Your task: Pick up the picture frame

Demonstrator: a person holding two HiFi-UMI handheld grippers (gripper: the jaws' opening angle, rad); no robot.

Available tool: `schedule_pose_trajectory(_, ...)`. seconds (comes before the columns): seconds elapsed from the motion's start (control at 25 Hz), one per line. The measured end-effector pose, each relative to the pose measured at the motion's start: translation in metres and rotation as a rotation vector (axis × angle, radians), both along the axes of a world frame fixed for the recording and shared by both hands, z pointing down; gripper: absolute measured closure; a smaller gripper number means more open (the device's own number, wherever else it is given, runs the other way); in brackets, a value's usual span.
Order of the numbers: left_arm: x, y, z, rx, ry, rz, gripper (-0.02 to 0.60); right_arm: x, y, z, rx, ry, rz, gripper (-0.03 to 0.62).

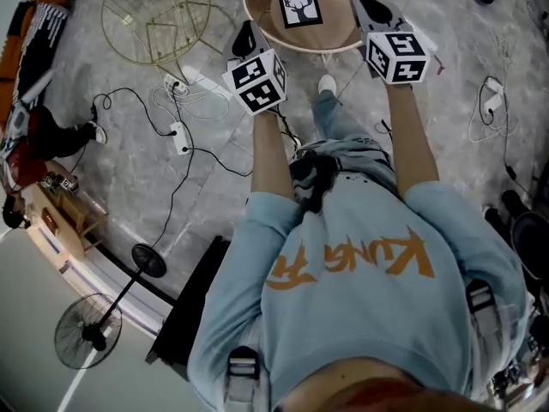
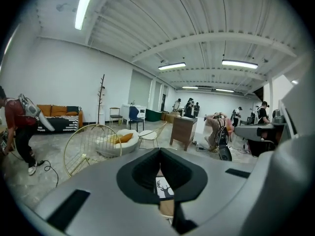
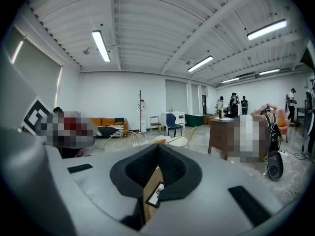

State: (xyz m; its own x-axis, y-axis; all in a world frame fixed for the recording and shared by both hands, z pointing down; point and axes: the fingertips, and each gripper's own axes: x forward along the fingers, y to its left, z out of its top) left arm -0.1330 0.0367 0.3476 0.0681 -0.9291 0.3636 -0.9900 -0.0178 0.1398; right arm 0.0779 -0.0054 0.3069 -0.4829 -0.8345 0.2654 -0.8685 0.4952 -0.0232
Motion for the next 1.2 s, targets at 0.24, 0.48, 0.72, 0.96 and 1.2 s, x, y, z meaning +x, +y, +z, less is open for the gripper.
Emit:
schedule_pose_trajectory(0.24,0.011,-0.09,-0.003,0.021,-0.04,-0.047,0.561,0.035,-0.089,0.013,-0.025,-0.009,0.044,0.595)
schedule_pose_trajectory(0.48,0.045,-0.17,-0.018,0.054,-0.032,-0.011,0.561,0.062,-0.167,0.005,-0.025,-0.034,0.055,0.595)
schedule_pose_trajectory(0.72,0.042,-0.203,-0.005,-0.002,-0.041,-0.015,0.561,0.051,-0.206,0.023,-0.073,-0.065,0.027,0.596)
schedule_pose_trajectory(0.96,0.036,-0.216,0.034,-0.091,-0.055,-0.007,0.561,0.041,-0.221,0.063,-0.154,-0.076,0.027,0.595)
schedule_pose_trajectory(1.2,0.04,-0.226,0.081,-0.206,-0.026,0.031,0.561,0.034,-0.232,0.095,-0.22,-0.067,0.038,0.597)
